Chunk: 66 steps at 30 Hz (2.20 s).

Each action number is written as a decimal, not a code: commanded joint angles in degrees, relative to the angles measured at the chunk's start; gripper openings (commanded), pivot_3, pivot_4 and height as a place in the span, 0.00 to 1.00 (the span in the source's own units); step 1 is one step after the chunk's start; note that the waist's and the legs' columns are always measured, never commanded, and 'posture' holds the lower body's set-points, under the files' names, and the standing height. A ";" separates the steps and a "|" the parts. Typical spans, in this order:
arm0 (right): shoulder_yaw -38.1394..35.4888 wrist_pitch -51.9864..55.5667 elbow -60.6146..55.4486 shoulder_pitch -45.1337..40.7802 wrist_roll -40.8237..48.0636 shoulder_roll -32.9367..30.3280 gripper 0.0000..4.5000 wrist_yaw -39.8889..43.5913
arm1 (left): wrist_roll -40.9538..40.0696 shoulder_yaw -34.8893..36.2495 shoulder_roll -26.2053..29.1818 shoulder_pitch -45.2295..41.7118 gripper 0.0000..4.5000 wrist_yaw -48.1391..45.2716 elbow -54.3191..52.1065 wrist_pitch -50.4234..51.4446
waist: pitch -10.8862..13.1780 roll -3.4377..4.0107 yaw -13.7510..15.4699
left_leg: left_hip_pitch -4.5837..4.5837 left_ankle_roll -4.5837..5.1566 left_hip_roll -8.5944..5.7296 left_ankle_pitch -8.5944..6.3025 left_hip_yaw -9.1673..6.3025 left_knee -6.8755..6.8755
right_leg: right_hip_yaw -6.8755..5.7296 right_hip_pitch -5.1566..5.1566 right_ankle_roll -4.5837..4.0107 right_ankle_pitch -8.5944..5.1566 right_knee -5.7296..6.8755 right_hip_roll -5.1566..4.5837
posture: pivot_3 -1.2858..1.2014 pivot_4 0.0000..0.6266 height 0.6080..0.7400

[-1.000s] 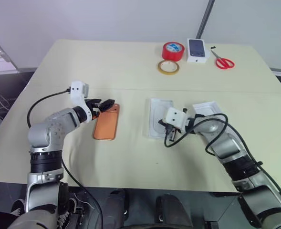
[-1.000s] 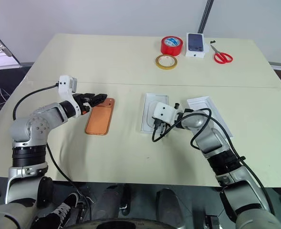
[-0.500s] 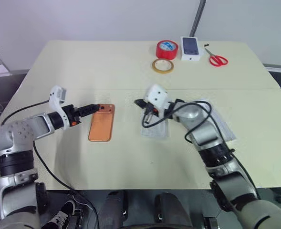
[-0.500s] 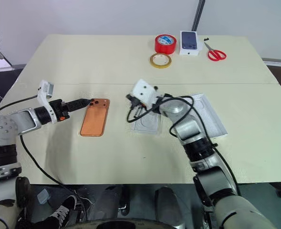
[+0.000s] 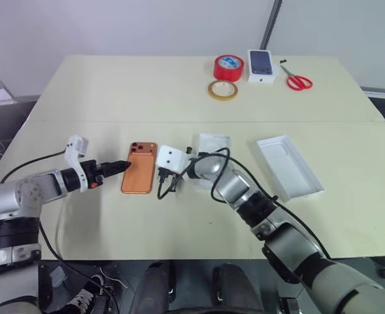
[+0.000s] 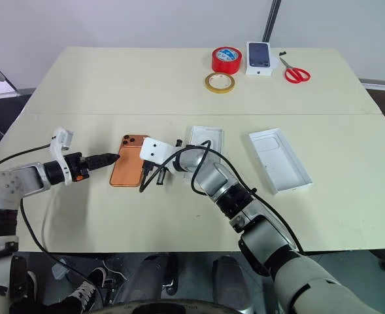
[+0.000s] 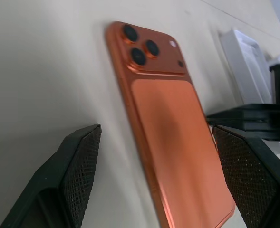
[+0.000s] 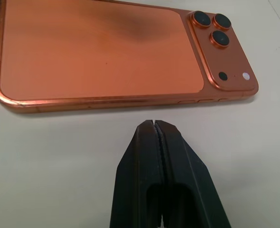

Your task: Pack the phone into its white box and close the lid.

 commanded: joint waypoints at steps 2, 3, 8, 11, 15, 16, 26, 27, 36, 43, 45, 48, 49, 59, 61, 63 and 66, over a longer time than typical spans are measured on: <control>-0.10 -0.87 1.38 -1.52 -0.34 1.40 0.01 0.14 | 1.44 -4.84 -1.83 -0.61 0.87 -0.93 3.53 3.27 | -0.06 0.02 0.23 | 0.02 0.09 -0.01 -0.05 0.00 0.00 | -0.01 0.01 0.00 0.00 0.02 0.00 | 0.52 0.24 0.91; -0.07 -0.99 1.50 -1.47 -0.50 1.46 0.01 0.02 | 1.72 -5.41 -2.09 -0.82 0.87 -1.00 3.55 3.62 | -0.07 0.03 0.27 | 0.02 0.12 -0.01 -0.07 -0.01 0.00 | -0.01 0.02 0.00 0.00 0.02 0.00 | 0.52 0.24 0.91; -0.45 -1.38 1.29 -1.19 -0.51 1.67 0.01 0.15 | 1.90 -7.16 -5.17 -1.80 0.87 -0.60 2.41 4.74 | -0.16 0.11 0.50 | 0.04 0.13 -0.07 -0.07 -0.01 0.02 | -0.01 0.05 0.00 0.00 0.04 -0.05 | 0.52 0.24 0.91; -0.64 -1.17 1.20 -1.15 -0.57 1.62 0.01 0.12 | 1.45 -6.86 -6.71 -2.41 0.87 -0.12 1.45 5.92 | -0.18 0.12 0.51 | 0.04 0.14 -0.08 -0.07 -0.01 0.02 | -0.01 0.06 0.00 0.00 0.04 -0.04 | 0.52 0.24 0.91; -0.88 -1.12 1.09 -0.91 -0.57 1.51 0.01 0.00 | 0.75 -6.12 -7.46 -2.83 0.87 0.45 -0.14 7.80 | -0.19 0.12 0.52 | 0.04 0.14 -0.09 -0.07 -0.01 0.04 | -0.01 0.08 0.00 0.00 0.05 -0.05 | 0.52 0.24 0.91; -0.84 -1.18 1.07 -0.83 -0.61 1.45 0.01 0.00 | 0.31 -5.41 -7.63 -3.03 0.87 0.58 -0.16 8.60 | -0.19 0.12 0.51 | 0.04 0.14 -0.10 -0.07 -0.01 0.05 | -0.01 0.08 0.00 0.00 0.05 -0.05 | 0.52 0.24 0.91; -1.06 -1.26 0.83 -0.42 -0.43 1.35 0.01 -0.27 | -2.23 1.98 -8.11 -4.28 0.87 2.20 3.95 12.15 | -0.18 0.11 0.32 | 0.03 0.11 -0.09 -0.05 -0.01 0.04 | -0.01 0.05 0.01 0.00 0.06 -0.03 | 0.52 0.24 0.91; -1.05 -1.36 0.86 -0.39 -0.47 1.29 0.00 -0.27 | -2.14 2.37 -8.10 -4.24 0.82 2.38 4.90 11.95 | -0.19 0.11 0.31 | 0.03 0.11 -0.09 -0.05 -0.01 0.04 | -0.02 0.05 0.01 0.00 0.05 -0.02 | 0.52 0.24 0.91; -1.31 -1.78 0.37 -0.28 -0.59 0.74 0.00 -0.47 | -3.42 3.19 -8.97 -3.82 0.37 2.86 7.15 14.75 | -0.18 0.10 0.15 | 0.03 0.08 -0.09 -0.04 -0.02 0.02 | -0.03 0.04 0.01 0.00 0.05 -0.03 | 0.52 0.24 0.91; -1.32 -1.69 -0.29 0.30 -0.62 0.42 0.00 -0.68 | -4.25 4.67 -9.05 -3.64 0.25 3.10 9.04 14.71 | -0.18 0.10 0.03 | 0.03 0.07 -0.08 -0.04 -0.01 0.01 | -0.01 0.02 0.01 0.00 0.05 -0.03 | 0.52 0.24 0.91; -1.29 -1.67 -0.51 0.41 -0.61 0.36 0.00 -0.65 | -4.39 4.53 -9.13 -3.51 0.09 3.13 8.84 14.66 | -0.19 0.10 0.12 | 0.03 0.07 -0.08 -0.05 -0.01 0.01 | -0.01 0.01 0.01 0.00 0.05 -0.03 | 0.52 0.24 0.91; -1.60 -2.13 -1.00 0.40 -0.51 0.14 0.00 -0.67 | -4.88 4.39 -9.03 -3.40 0.01 3.14 8.82 15.04 | -0.20 0.09 0.00 | 0.06 0.09 -0.07 -0.06 -0.02 0.01 | 0.00 0.04 0.00 0.00 0.03 -0.05 | 0.52 0.24 0.91; -2.11 -2.49 -1.64 0.53 -0.03 0.09 0.00 -0.58 | -5.39 4.43 -8.87 -3.19 0.01 2.64 8.57 15.48 | -0.20 0.09 0.02 | 0.06 0.08 -0.07 -0.06 -0.02 0.00 | 0.00 0.04 0.01 0.00 0.04 -0.05 | 0.52 0.24 0.91; -14.13 7.68 -25.49 7.37 20.81 -6.40 0.28 14.48 | -12.38 11.20 -15.62 -0.61 0.00 6.19 -2.09 14.91 | -0.16 0.07 0.60 | -0.23 0.14 -0.06 -0.09 -0.03 0.00 | 0.00 0.03 0.01 0.00 0.01 -0.08 | 0.52 0.24 0.91; -12.72 3.27 -27.45 9.79 17.71 -12.10 0.50 15.35 | -13.37 11.50 -17.85 0.52 0.00 7.89 -5.39 14.97 | -0.19 0.00 0.64 | -0.24 0.18 -0.07 -0.15 -0.06 0.08 | -0.02 -0.06 0.01 0.00 -0.09 -0.11 | 0.52 0.24 0.91; -12.83 0.56 -29.58 12.84 17.54 -16.62 0.71 16.83 | -14.88 12.43 -19.73 0.69 0.00 9.85 -7.09 16.10 | -0.16 -0.04 0.62 | -0.24 0.14 -0.10 -0.23 -0.06 0.08 | -0.02 -0.01 0.01 0.00 -0.25 -0.15 | 0.52 0.24 0.91; -14.63 -2.53 -33.03 18.68 18.31 -23.24 0.71 18.93 | -17.49 13.22 -22.00 -0.03 0.00 11.80 -8.87 18.18 | -0.14 -0.04 0.43 | -0.45 0.24 -0.09 -0.16 -0.05 0.07 | 0.00 0.01 0.01 0.01 -0.26 -0.12 | 0.52 0.24 0.91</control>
